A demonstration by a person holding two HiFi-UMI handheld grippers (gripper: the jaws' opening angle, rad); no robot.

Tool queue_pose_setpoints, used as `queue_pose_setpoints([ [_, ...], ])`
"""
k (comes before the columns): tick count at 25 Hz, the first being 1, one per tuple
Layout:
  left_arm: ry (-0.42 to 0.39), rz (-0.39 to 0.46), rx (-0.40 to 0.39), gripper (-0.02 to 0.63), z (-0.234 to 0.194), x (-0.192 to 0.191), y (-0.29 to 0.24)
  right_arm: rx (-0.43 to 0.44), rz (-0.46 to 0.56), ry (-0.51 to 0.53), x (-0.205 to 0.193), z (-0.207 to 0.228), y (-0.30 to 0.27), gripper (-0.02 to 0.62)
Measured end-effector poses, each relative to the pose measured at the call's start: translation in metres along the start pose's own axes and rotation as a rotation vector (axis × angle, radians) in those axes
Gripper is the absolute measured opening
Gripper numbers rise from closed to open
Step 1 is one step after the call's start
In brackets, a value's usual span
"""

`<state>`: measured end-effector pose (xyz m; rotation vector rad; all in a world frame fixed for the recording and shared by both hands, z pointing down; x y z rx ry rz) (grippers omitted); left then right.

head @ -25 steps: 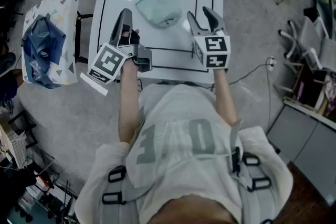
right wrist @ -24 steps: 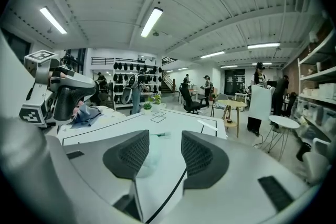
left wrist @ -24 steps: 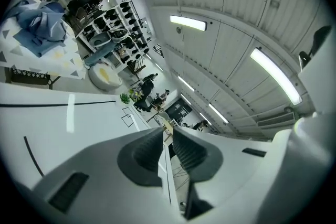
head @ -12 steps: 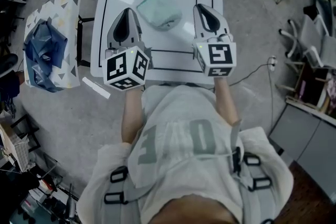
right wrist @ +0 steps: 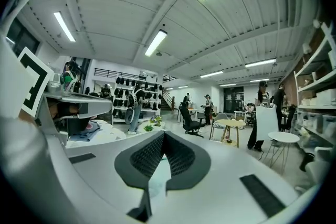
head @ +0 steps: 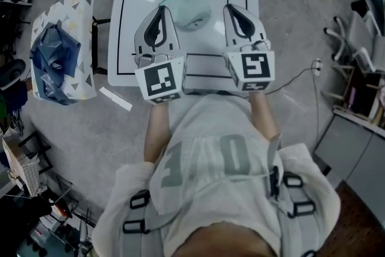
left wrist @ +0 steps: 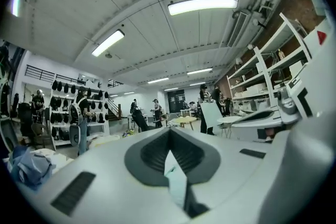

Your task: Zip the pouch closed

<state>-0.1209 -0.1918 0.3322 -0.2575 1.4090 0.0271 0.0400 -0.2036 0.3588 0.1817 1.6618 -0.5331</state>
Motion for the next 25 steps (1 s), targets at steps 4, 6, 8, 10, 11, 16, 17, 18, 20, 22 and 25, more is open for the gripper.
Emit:
queue_pose_setpoints([
  [4,-0.013,-0.005,-0.005,0.006,0.001,-0.001,0.001,0.005,-0.003,0.006,-0.001,-0.002,0.001,0.008],
  [6,-0.003,-0.009,-0.006,0.006,0.001,-0.001,0.001,0.009,-0.005,0.010,0.000,-0.001,0.002,0.008],
  [8,-0.002,-0.012,-0.003,0.006,0.000,-0.001,0.000,0.003,-0.006,0.002,0.000,0.001,0.001,0.008],
  [10,0.001,-0.017,-0.004,0.006,0.000,-0.002,-0.001,-0.003,-0.005,-0.008,-0.001,0.002,0.001,0.008],
  [11,0.004,-0.020,-0.004,0.006,0.000,-0.003,-0.001,-0.003,-0.005,-0.009,-0.001,0.003,0.001,0.008],
  [16,0.021,-0.025,0.005,0.006,0.001,-0.004,-0.001,-0.002,-0.004,-0.011,-0.003,0.006,0.001,0.008],
  [17,0.030,-0.028,0.007,0.006,0.000,-0.004,-0.001,-0.001,-0.005,-0.011,-0.003,0.007,0.001,0.008],
  [18,0.039,-0.032,0.008,0.006,0.000,-0.004,-0.001,-0.001,-0.005,-0.010,-0.002,0.007,0.001,0.008],
  [20,0.057,-0.041,0.013,0.006,0.000,-0.004,-0.002,0.000,-0.005,-0.006,-0.001,0.008,0.000,0.008],
  [22,0.058,-0.042,0.014,0.006,0.000,-0.003,-0.002,0.002,-0.005,-0.004,-0.001,0.008,0.000,0.008],
  [25,0.051,-0.041,0.010,0.006,0.001,-0.005,-0.002,0.004,-0.005,-0.005,-0.003,0.008,-0.001,0.008],
])
Point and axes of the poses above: the fingertips, and each gripper's own axes: y backward along the fingers, z to its right, x out of its top, the point moved 3 cm from there along y, backward along the fingers, and after that the axes turned 5 degrees about -z, right-handed, at the moved point
